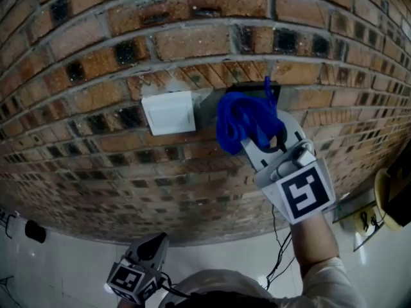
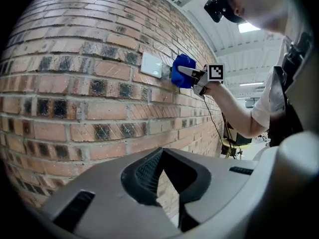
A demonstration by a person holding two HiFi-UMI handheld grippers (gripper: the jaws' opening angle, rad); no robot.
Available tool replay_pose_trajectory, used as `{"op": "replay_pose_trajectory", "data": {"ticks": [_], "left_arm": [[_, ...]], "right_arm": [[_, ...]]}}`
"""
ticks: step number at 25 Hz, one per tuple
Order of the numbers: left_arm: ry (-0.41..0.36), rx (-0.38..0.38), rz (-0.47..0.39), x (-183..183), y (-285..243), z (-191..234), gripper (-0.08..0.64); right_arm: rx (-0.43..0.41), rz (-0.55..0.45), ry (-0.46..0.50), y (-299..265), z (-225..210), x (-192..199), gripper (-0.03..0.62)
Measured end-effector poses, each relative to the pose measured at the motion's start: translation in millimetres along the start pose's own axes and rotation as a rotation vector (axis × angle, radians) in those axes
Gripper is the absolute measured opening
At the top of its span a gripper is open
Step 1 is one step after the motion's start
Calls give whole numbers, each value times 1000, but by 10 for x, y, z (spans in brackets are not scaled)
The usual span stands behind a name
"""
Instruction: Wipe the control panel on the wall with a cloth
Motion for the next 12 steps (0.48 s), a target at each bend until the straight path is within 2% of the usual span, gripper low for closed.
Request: {"op": "replay_pose_trajectory", "data": {"ticks": [5,12], "left_arm": [[17,-22,14,61,64,54,2],[5,2,23,31,-56,-8,0]], "right_arm": [[31,1,-32,-77,-58,14,89],[143,55,-32,296,-528,234,89]]}}
Point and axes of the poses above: the fingertips, and each gripper's own axes: y backward along the fingers, z to its left, x out of its underside, the point moved 6 cm from there along y, backward along the fingers, and after that the axes turned 6 degrees about z, right-handed, at the moved point
